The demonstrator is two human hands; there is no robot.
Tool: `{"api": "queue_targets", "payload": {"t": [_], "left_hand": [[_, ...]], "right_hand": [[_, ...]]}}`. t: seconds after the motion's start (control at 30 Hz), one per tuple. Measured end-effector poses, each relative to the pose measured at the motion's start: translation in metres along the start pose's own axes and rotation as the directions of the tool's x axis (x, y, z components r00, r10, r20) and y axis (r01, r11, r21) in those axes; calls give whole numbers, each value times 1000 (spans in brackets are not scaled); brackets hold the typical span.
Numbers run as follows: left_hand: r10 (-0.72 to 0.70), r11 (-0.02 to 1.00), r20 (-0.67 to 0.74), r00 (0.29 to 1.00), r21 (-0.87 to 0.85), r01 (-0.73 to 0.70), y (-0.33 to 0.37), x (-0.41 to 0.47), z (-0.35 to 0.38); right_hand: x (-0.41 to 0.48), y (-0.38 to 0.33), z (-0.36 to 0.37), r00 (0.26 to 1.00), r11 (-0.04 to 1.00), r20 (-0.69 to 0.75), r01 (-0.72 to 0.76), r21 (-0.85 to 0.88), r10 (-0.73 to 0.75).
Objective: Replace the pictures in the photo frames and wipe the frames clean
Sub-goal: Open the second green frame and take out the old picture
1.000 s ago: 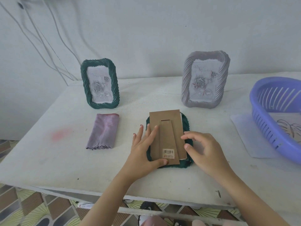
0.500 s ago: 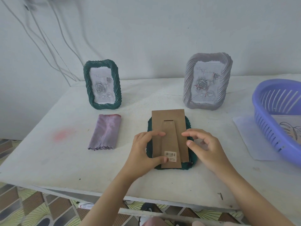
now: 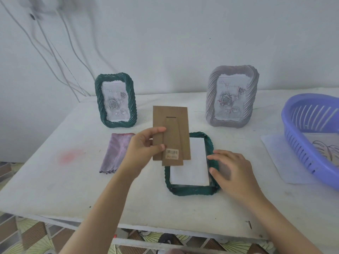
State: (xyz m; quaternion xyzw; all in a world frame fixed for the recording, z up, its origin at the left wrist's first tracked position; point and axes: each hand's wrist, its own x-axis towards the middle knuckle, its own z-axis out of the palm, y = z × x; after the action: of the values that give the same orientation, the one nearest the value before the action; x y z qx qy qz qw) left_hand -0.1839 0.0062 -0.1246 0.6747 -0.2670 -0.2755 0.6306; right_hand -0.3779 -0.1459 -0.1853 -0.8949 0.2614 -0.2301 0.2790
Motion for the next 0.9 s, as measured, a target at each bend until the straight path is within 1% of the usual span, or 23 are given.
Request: {"api": "queue_targets", "payload": {"t": [0.13, 0.23, 0.37, 0.47, 0.53, 0.6, 0.67, 0.8, 0.83, 0.87, 0.9], "left_hand": [[-5, 996, -120, 993, 93, 17, 5, 39, -14], [-57, 987, -174, 983, 137, 82, 4, 67, -18], [-114, 969, -216, 970, 191, 157, -8, 95, -17], [-120, 922, -261, 958, 327, 205, -15, 103, -15], [-83, 872, -291, 953, 441, 211, -18, 101, -11], [-30, 802, -284, 958, 566, 193, -21, 96, -7], [28, 734, -246, 969, 663, 147, -28, 93, -7], [133, 619, -218, 967, 780, 91, -40, 87, -7], [177, 607, -197, 964, 793, 50, -40, 83, -5], [224, 614, -160, 961, 789, -12, -38, 76, -2], [247, 644, -118, 962, 762, -72, -36, 68, 1]], "right_hand": [[-5, 1, 0, 999, 991, 37, 1, -131, 4], [-8, 3, 0, 998, 989, 55, -20, -149, 28], [-9, 6, 0, 999, 987, 38, -10, -161, 16], [-11, 7, -1, 999, 986, 35, -8, -168, 14], [-11, 7, -1, 999, 986, 46, -13, -166, 21], [-11, 7, -1, 999, 987, 47, -16, -161, 24], [-11, 7, -1, 999, 986, 48, -17, -163, 25], [-12, 8, -3, 998, 987, 53, -15, -161, 24], [-12, 8, -3, 999, 987, 51, -11, -158, 19], [-11, 8, -3, 999, 988, 48, -8, -153, 15], [-11, 7, -4, 999, 990, 46, -8, -144, 15]]}}
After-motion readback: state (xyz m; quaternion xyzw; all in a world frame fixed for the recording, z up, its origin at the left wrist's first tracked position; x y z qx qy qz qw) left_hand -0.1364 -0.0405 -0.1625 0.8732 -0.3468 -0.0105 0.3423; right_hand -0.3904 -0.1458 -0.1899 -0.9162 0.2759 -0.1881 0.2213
